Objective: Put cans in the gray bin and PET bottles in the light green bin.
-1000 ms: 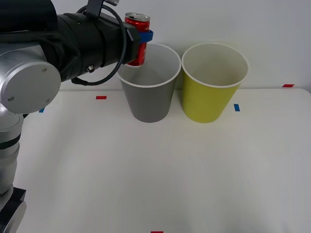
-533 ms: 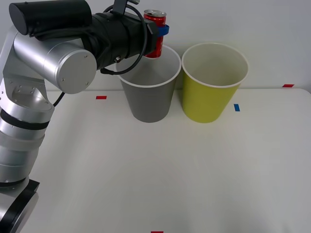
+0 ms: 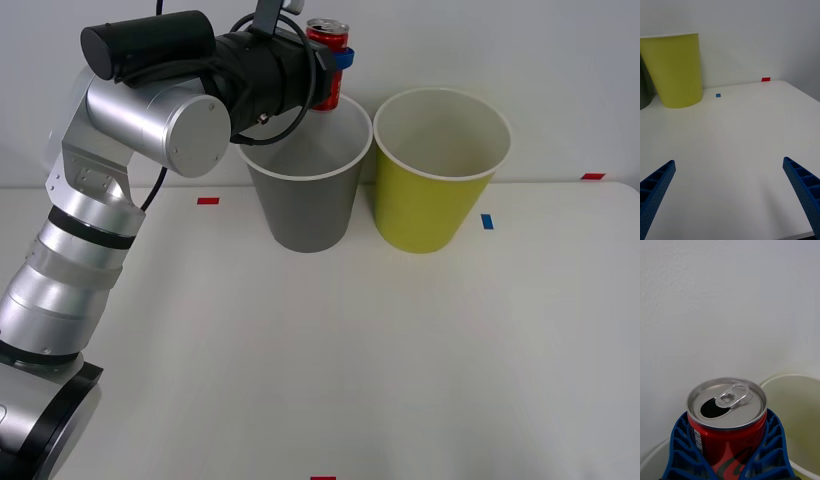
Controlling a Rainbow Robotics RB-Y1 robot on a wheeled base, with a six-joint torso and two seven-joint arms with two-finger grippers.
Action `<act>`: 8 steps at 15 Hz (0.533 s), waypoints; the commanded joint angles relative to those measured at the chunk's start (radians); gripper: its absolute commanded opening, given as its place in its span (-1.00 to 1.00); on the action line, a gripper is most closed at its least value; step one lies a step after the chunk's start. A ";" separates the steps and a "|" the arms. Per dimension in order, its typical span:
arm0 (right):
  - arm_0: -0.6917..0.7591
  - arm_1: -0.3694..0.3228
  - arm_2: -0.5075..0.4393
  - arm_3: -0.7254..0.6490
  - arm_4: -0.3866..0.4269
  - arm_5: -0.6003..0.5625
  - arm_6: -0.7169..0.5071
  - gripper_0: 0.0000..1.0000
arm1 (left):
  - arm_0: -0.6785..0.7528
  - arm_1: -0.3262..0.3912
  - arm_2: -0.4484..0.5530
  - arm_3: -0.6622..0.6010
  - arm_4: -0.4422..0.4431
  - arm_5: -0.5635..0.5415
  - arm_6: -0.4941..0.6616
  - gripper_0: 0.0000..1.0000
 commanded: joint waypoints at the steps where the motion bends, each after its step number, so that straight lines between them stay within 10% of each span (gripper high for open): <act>1: 0.000 0.000 0.000 0.000 0.000 0.000 0.000 1.00 | 0.000 -0.006 0.001 0.043 -0.013 -0.029 -0.010 -1.00; 8: 0.000 0.000 0.000 0.000 0.000 0.000 0.000 1.00 | 0.002 -0.020 0.002 0.071 -0.034 -0.055 -0.030 -1.00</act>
